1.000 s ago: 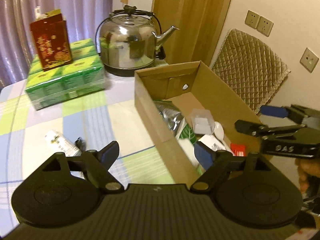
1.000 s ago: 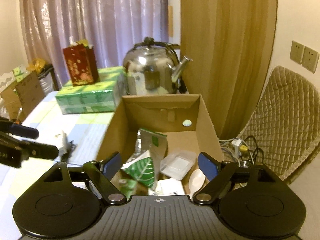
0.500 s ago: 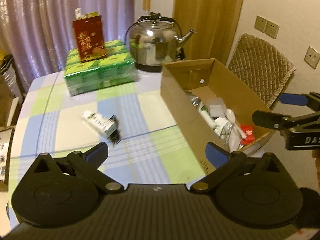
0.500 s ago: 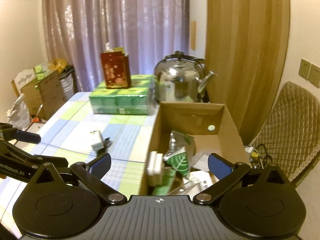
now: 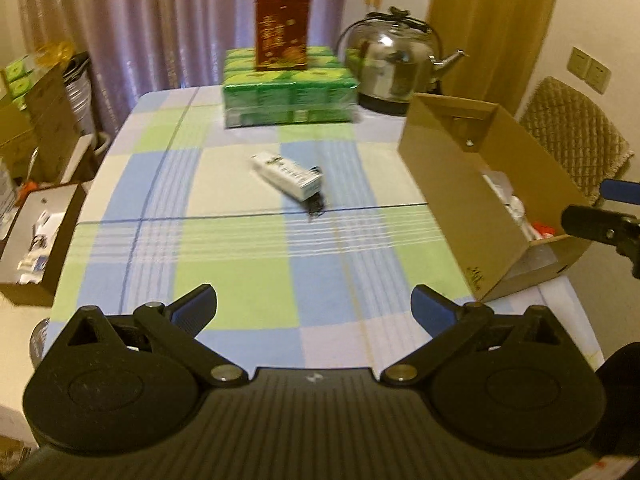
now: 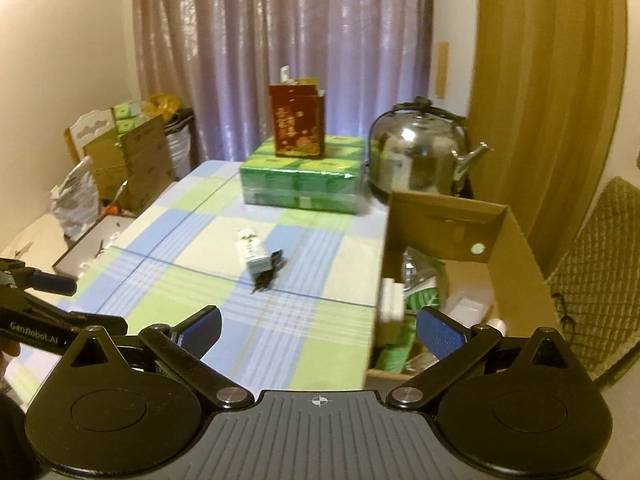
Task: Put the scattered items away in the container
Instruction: 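Withdraw both grippers from the cardboard box back toward the white medicine box and cable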
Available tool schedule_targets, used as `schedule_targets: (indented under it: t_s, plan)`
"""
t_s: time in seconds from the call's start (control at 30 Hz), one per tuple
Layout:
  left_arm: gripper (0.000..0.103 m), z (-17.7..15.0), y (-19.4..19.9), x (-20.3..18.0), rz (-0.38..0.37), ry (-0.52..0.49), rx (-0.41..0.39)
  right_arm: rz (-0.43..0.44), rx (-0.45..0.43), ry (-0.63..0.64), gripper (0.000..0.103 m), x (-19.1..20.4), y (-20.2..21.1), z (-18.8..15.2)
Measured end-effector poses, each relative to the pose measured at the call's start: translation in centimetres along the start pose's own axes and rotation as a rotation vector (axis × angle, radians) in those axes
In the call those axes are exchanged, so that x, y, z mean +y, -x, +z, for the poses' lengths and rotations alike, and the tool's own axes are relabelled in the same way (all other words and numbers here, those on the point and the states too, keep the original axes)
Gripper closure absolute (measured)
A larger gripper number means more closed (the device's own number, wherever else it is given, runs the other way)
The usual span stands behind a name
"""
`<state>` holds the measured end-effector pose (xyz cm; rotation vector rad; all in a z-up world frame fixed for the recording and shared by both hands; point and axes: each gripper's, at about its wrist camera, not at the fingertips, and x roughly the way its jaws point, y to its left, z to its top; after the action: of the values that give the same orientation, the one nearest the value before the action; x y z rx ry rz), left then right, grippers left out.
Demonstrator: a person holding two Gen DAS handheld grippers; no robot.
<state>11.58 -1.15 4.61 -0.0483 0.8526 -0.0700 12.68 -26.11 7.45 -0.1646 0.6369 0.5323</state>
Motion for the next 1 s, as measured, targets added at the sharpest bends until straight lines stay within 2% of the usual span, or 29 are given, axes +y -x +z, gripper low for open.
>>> schedule_targets:
  t_s: [0.47,1.0]
  plan:
    - [0.001,-0.9,-0.3,3.1,0.039,0.045,0.013,0.047,0.038,0.055,0.002,3.1,-2.2,-0.6]
    - [0.001,0.2,-5.0,5.5,0.062,0.052,0.06,0.085,0.102,0.058,0.002,4.0,-8.6,-0.8]
